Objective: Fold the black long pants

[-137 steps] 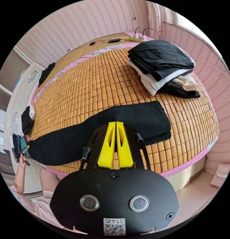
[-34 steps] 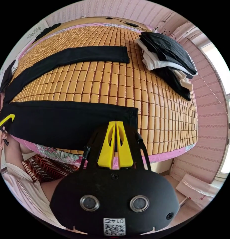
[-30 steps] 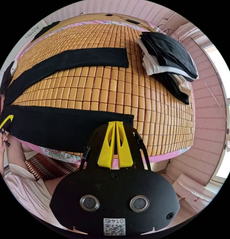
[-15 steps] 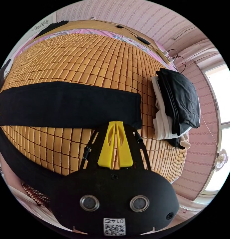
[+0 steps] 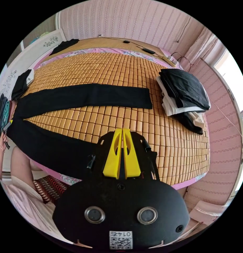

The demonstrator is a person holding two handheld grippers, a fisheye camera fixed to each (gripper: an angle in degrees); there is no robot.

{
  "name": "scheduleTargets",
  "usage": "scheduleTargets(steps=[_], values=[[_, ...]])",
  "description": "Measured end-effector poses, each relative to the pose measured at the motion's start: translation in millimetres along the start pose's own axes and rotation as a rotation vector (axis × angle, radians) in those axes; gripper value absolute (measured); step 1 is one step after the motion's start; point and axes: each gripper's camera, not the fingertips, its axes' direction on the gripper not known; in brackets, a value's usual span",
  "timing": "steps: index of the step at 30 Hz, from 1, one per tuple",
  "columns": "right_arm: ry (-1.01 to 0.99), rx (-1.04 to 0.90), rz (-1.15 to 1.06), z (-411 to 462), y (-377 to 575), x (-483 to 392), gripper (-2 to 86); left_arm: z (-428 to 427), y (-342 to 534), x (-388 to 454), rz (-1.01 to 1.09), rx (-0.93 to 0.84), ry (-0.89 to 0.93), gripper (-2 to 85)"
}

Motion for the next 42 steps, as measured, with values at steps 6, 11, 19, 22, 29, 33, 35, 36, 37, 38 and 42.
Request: scheduleTargets(steps=[6,11,19,22,29,33,35,36,37,38,42], values=[[-0.112,-0.045,0.047,-48.7,54.7,-17.6,0.0,-48.0,66.8,-115.0,-0.229,0.042,-0.05,5.6],[-0.147,-0.007,-0.288,-84.6,-25.9,-131.5,1.5,-60.4,74.2,-161.8,-0.203,0.098,-0.032,5.0],[-0.3,0.126,-0.952,-137.9,-178.6,-465.2,6.0,-21.6,23.1,-202.1,-0.103,0.044,0.05,7.3],[-0.277,0.128,-1.14,-143.6,-207.3,-571.6,6.9,12.4,13.3,-213.4,-0.084,-0.066,0.061,8.2],[-0.225,0.059,-1.347,-126.8,-250.3,-721.9,8.2,41.5,46.4,-249.0,-0.068,-0.03,0.066,5.0],[-0.051,-0.047,-1.41,-85.2,-251.2,-758.1,8.0,44.7,59.1,-259.4,-0.062,0.025,0.059,4.7],[-0.06,-0.023,-1.407,-83.2,-251.8,-755.5,6.9,46.6,63.1,-265.3,-0.069,0.043,0.067,4.5],[-0.054,-0.034,-1.406,-79.6,-252.7,-754.2,5.3,47.9,64.7,-269.6,-0.075,0.049,0.076,4.4],[-0.056,-0.032,-1.41,-78.4,-252.5,-752.7,4.2,48.5,65.1,-271.6,-0.077,0.049,0.079,4.4],[-0.031,-0.018,-1.419,-75.8,-252.0,-748.1,2.7,49.6,65.5,-274.4,-0.076,0.048,0.077,4.2],[-0.247,-0.025,-1.259,-83.4,-274.7,-709.7,1.1,52.2,62.9,-281.9,-0.059,0.026,0.061,1.4]])
